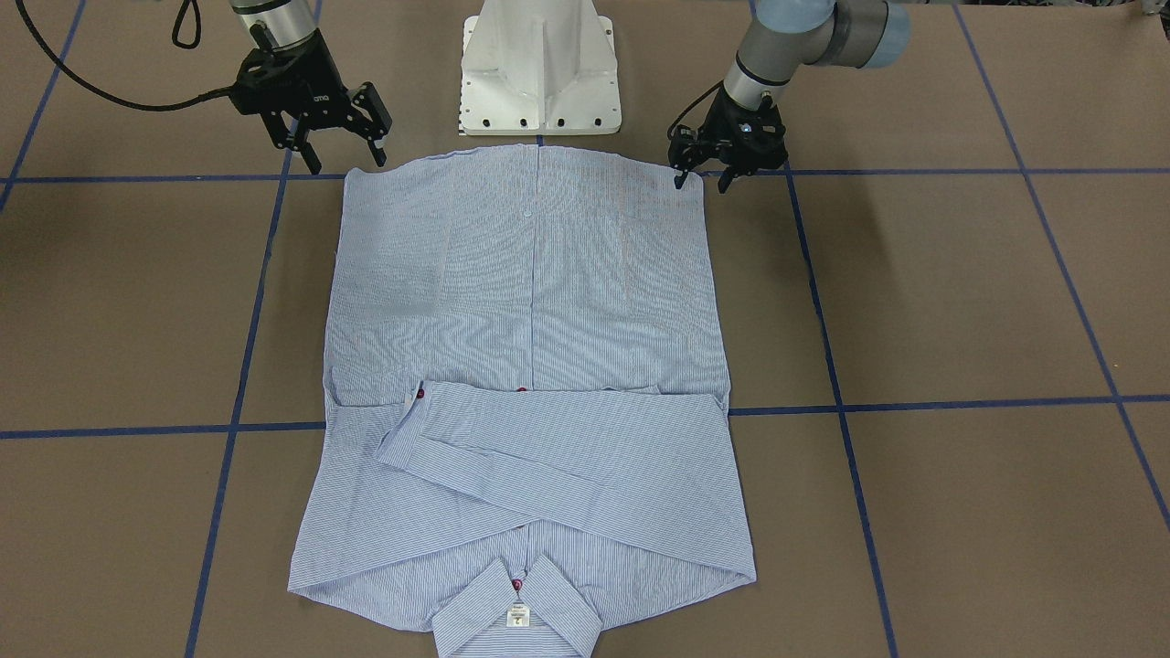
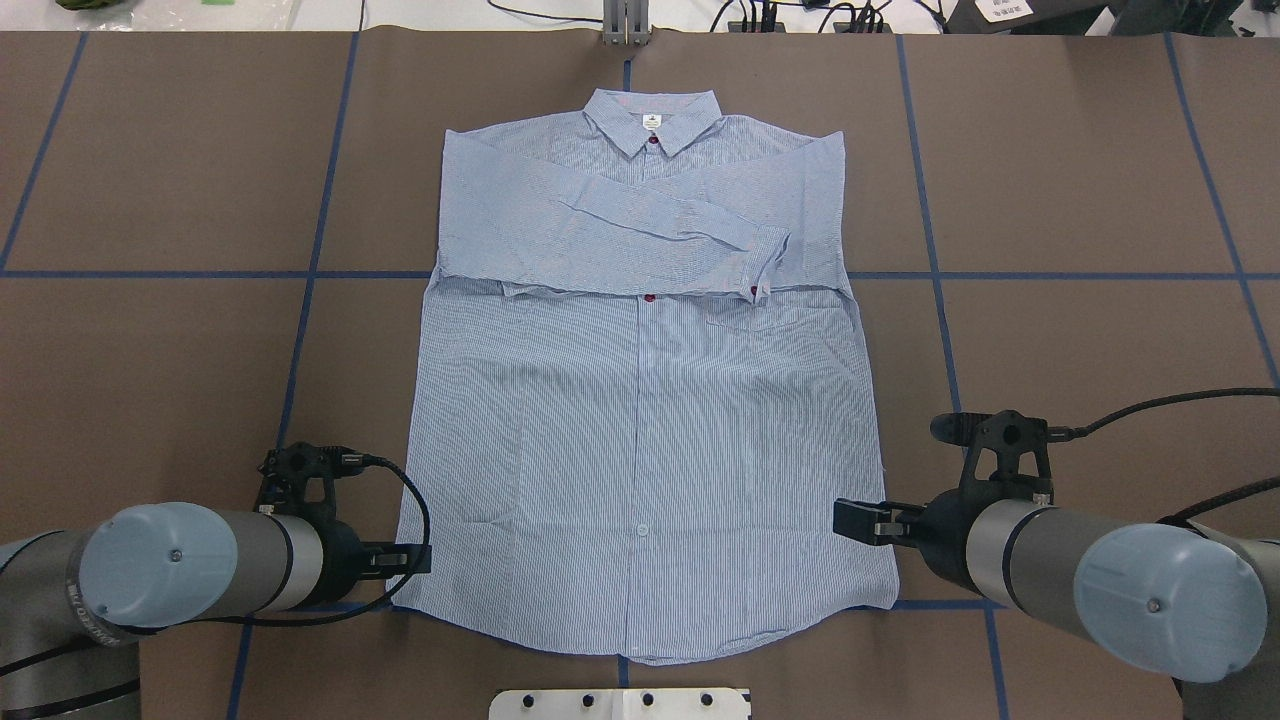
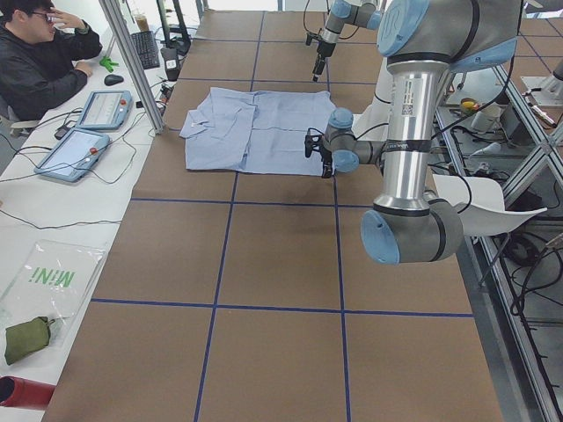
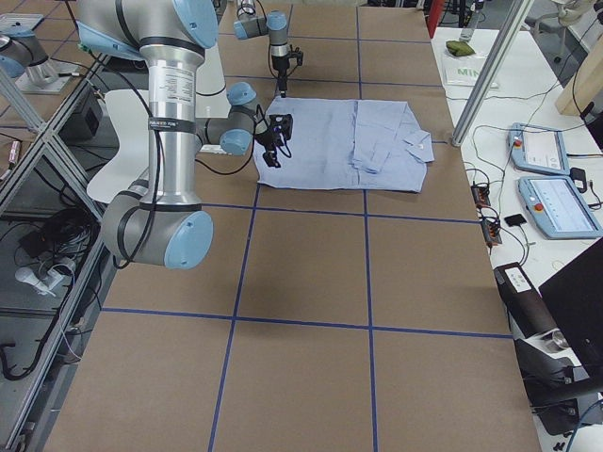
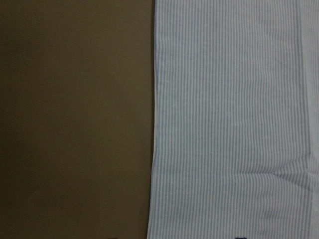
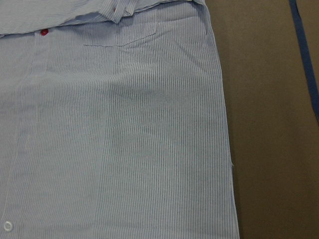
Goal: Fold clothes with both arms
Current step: 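Grasp the hem corners with both grippers, adjusting the right gripper's grip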
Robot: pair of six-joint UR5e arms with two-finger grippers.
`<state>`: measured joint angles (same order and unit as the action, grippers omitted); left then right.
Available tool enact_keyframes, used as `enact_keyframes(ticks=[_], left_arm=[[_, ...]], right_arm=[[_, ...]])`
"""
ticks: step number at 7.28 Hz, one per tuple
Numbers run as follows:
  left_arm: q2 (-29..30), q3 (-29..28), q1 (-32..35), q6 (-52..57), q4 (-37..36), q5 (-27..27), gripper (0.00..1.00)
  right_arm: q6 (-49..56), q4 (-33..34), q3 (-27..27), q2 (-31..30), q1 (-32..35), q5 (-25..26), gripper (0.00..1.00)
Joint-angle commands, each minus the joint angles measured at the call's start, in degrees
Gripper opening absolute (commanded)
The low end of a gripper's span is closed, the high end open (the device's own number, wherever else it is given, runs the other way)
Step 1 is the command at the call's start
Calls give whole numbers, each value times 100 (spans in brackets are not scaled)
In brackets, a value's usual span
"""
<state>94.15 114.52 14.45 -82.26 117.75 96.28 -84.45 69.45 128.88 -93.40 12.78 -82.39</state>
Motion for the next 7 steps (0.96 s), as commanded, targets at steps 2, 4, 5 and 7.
enact_keyframes(ticks=[2,4,5,7], left_arm=[[7,9,-144,-1,-32,40,67],[7,9,-214,-1,-32,40,64],[7,9,-214,-1,-32,49,63],[25,-9,-223,-1,-41,49,60]], right_arm=[[-10,7,-3,-3,-82,83,100],[-10,7,-3,-3,-91,92,100],[-10,-1,-3,-3,-91,83,100],[-10,-1,6,-3,-91,92,100]])
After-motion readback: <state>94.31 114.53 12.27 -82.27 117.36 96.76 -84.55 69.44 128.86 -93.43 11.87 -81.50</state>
